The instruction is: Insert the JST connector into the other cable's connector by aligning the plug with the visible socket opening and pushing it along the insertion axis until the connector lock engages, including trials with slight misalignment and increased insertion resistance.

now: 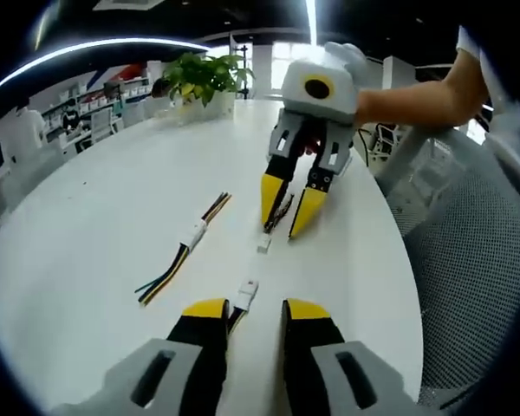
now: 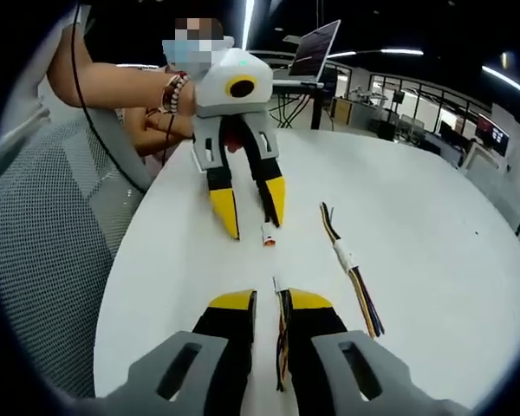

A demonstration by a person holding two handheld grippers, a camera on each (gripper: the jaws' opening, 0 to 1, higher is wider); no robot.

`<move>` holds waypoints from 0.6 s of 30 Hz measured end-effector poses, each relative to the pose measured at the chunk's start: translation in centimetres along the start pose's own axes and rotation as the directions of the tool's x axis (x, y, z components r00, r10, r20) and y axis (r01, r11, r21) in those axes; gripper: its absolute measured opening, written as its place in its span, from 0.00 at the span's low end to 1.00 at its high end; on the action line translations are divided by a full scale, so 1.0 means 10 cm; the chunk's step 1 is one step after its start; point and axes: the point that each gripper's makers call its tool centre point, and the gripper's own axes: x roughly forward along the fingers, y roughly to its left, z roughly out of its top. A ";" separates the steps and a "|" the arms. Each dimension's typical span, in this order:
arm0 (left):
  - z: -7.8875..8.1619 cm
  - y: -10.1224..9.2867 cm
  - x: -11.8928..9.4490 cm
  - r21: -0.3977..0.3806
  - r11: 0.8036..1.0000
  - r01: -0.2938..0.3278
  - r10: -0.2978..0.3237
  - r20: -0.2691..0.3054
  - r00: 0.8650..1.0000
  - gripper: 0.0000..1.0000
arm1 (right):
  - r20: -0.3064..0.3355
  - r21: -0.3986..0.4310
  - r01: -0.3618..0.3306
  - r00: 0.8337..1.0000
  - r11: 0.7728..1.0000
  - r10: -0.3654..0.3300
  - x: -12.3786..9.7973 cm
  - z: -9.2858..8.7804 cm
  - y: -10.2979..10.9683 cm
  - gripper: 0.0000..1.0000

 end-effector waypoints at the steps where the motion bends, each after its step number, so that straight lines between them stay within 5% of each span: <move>1: 0.01 0.00 0.01 -0.004 1.000 0.004 -0.004 -0.001 1.000 0.17 | -0.002 -0.004 0.004 1.000 1.000 -0.004 0.00 0.00 -0.01 0.11; 18: 0.03 0.04 0.03 0.011 1.000 -0.013 0.013 0.009 1.000 0.00 | -0.002 -0.015 0.029 1.000 0.999 -0.029 0.05 -0.02 -0.04 0.08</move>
